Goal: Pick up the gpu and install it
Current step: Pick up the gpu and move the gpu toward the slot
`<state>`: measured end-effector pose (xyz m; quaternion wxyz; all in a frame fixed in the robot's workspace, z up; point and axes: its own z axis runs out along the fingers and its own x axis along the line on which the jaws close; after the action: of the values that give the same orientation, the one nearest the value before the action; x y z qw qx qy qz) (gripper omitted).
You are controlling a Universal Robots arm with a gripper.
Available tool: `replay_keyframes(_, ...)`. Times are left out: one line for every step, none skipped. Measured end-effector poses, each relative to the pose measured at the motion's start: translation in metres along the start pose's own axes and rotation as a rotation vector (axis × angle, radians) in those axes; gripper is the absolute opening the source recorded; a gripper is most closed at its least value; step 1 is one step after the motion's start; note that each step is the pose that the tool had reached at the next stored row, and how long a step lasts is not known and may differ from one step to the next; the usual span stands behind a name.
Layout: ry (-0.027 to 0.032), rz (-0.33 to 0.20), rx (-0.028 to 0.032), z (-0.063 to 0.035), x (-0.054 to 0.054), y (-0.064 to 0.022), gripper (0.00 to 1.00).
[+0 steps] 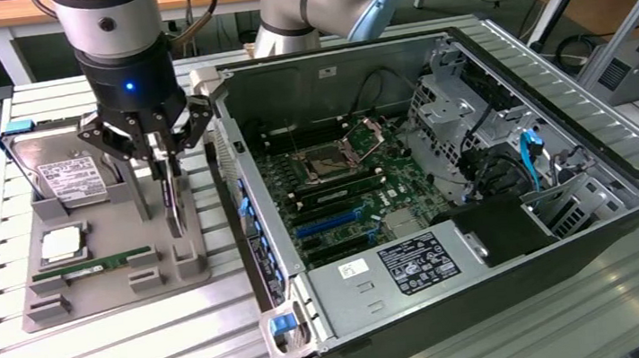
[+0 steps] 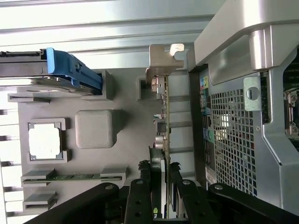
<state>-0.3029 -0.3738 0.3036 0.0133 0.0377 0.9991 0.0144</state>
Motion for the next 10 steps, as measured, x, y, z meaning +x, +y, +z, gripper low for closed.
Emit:
replay_keyframes(0.0000,0.000,-0.0001,-0.0006,0.0000,0.0000,0.27)
replay_keyframes(0.0000,0.000,-0.0001,-0.0014,0.0000,0.0000,0.27)
replay_keyframes(0.0000,0.000,-0.0001,-0.0019,-0.0001,0.0001,0.27)
replay_keyframes(-0.0001,0.000,-0.0002,-0.0023,-0.0001,0.0001,0.27)
replay_keyframes(0.0000,0.000,-0.0002,-0.0028,-0.0001,0.0001,0.27)
replay_keyframes(0.0000,0.000,-0.0002,-0.0032,-0.0001,0.0001,0.27)
replay_keyframes(0.0000,0.000,-0.0002,-0.0038,-0.0001,0.0001,0.27)
replay_keyframes(0.0000,0.000,-0.0003,-0.0042,-0.0001,0.0001,0.27)
replay_keyframes(0.0000,0.000,-0.0003,-0.0048,-0.0001,0.0001,0.27)
replay_keyframes(0.0001,0.000,-0.0003,-0.0056,-0.0001,0.0002,0.27)
